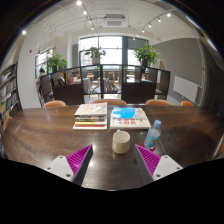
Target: Pour water
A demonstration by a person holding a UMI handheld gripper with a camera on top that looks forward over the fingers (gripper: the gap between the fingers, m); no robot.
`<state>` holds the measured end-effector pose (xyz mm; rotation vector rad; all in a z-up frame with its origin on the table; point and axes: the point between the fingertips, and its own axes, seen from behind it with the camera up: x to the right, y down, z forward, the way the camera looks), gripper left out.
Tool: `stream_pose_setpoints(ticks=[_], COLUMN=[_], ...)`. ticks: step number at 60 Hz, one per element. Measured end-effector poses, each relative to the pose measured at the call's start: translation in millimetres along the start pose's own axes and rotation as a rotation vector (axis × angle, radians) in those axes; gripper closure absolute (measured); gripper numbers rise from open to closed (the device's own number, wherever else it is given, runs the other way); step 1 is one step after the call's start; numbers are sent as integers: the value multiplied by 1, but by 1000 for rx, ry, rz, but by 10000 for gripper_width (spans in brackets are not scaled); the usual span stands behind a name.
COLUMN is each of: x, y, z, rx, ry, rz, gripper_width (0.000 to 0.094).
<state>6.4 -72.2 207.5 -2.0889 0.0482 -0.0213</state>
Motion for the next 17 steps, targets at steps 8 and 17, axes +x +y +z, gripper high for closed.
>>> stream_pose_setpoints(ticks=[8, 17], x=[1, 2], y=[-4, -5], z=[-7, -12], rx=[3, 1], ry=[3, 6], rz=[16, 35], gripper_width=[81, 85])
